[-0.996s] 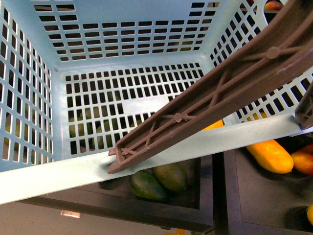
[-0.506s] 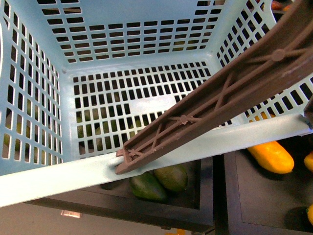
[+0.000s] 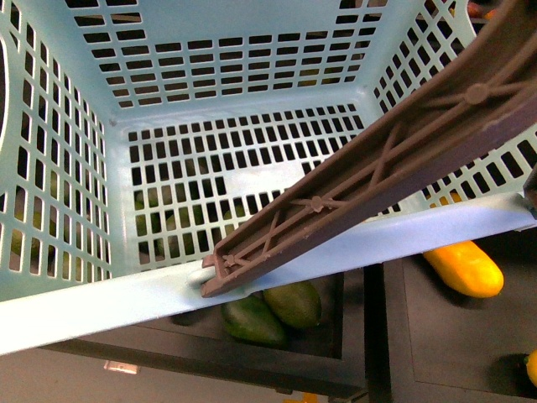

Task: Pick lemon and mango into basket

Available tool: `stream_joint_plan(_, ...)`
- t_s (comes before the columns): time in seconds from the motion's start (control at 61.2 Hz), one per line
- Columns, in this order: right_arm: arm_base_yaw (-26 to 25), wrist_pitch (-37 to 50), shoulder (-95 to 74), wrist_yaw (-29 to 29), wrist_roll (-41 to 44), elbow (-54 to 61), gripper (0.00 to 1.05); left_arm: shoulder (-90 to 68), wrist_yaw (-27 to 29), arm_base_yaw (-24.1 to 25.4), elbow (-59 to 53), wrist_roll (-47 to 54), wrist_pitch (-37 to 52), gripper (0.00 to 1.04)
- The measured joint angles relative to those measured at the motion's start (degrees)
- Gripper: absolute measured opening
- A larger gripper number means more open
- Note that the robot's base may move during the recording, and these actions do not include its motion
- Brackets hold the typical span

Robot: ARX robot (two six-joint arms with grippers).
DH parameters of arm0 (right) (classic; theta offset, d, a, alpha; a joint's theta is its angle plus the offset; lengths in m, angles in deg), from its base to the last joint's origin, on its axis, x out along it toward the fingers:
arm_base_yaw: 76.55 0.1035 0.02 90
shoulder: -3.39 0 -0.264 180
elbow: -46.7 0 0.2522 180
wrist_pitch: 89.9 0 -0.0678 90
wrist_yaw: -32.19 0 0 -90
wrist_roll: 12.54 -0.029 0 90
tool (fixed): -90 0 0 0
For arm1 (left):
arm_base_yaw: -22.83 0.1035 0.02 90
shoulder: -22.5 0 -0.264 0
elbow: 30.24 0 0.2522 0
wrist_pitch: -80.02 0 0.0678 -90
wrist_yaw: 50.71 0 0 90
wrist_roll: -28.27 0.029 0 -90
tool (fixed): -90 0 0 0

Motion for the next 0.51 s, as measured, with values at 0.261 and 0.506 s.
stream_joint_plan(0.261, 12.3, -5.1, 23.4, -4.6, -3.1, -0.1, 0.64, 0.0, 0.1, 0.0, 0.0, 0.0, 0.0, 0.05)
stream_joint_plan(0.506, 33.5, -1.6, 21.1, -16.0, -2.6, -1.7, 0.64, 0.0, 0.1, 0.0, 0.0, 0.0, 0.0, 0.05)
